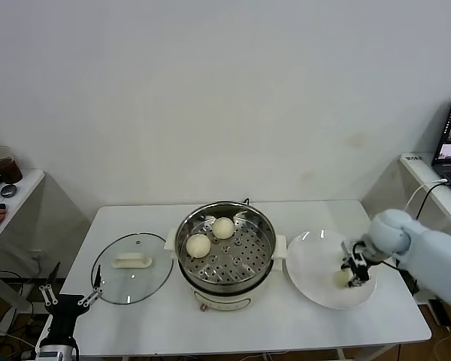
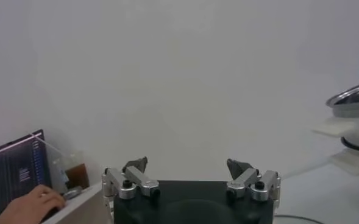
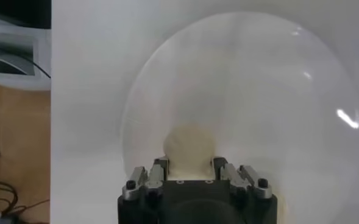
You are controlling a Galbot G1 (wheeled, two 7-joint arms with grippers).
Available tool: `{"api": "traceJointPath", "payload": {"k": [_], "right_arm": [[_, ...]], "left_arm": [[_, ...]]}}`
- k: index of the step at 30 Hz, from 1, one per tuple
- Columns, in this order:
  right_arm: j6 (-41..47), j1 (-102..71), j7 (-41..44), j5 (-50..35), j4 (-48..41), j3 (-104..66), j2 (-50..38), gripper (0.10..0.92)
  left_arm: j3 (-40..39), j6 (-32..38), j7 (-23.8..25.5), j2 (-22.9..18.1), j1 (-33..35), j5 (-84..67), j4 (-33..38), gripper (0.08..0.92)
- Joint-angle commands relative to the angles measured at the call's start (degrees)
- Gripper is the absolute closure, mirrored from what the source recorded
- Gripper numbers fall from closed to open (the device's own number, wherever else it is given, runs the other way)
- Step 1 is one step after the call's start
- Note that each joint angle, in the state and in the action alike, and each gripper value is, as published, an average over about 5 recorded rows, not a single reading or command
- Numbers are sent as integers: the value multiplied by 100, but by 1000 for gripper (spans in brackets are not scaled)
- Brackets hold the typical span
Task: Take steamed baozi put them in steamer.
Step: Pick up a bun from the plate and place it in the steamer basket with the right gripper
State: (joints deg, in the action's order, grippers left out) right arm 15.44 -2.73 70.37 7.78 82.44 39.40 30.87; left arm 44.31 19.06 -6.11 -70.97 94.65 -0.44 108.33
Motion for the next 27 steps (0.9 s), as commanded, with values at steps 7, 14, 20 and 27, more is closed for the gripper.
{"api": "traceJointPath", "payload": {"k": [7,14,20,27], "right_arm": [[-614,3848,-88,-2543,373,1857,1157,567],[-1336,3956,-444,-2358,633,2657,2458,561],[-2378,3668,-427,-1652,303,3237,3477,558],[-3355,3303,-515,-946,21,3485,4007,551]], "left_arm": [[-95,-6,21,32,-89,4,-3,177],[-46,5,20,33,-79,-1,-30,177],[61,40,5,-4,-16,-4,-30,177],[147,62,-7,-48,1,-4,-46,177]]}}
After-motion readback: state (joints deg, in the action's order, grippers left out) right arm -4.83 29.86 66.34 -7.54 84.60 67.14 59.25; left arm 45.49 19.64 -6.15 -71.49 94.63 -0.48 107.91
